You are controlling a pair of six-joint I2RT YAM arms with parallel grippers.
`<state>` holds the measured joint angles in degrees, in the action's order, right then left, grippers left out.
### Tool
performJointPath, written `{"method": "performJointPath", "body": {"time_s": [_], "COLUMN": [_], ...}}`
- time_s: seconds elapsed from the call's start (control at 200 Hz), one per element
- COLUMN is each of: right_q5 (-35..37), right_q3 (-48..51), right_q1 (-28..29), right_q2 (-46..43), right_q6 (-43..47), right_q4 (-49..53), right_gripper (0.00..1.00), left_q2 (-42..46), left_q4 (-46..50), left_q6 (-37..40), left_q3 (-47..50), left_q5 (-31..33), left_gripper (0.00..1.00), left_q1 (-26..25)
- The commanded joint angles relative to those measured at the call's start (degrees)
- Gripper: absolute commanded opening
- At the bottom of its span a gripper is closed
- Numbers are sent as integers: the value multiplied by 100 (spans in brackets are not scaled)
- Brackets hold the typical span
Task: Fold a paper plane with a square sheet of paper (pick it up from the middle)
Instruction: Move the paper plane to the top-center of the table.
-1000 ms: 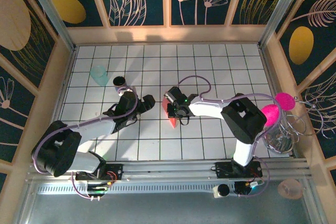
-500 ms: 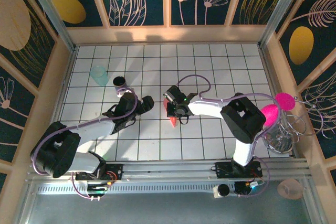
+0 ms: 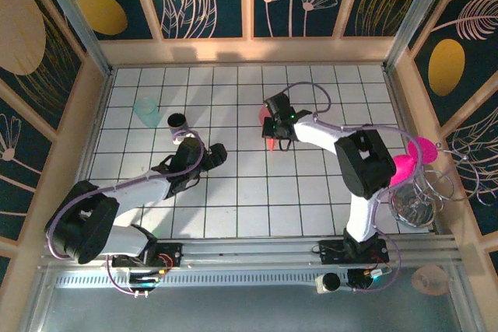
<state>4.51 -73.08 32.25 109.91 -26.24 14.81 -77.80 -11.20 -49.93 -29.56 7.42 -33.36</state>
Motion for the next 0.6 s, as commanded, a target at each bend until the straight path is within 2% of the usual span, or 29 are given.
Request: {"method": "performJointPath", "body": {"time_s": [0.0,0.08,0.35,0.596], "right_q5": [-25,-72,-337,-206], "right_q3": [-485,-763,-1256,-1359], "right_q1": [-60,-332,-527,-543], "right_q2": [449,691,1090,1305], "right_q6": [653,800,1037,1042], "right_q4": [184,356,698,813], "right_gripper": [3,3,4,14], "left_q2": [56,17,-177,-277], "left_q4": [169,181,180,180], "left_q6": [124,133,142,137], "left_q3": [-159,-190,-328,-366], "left_q5": [104,86,-4,-74], "left_gripper": [99,99,99,99], "left_q1": [40,37,38,40]}}
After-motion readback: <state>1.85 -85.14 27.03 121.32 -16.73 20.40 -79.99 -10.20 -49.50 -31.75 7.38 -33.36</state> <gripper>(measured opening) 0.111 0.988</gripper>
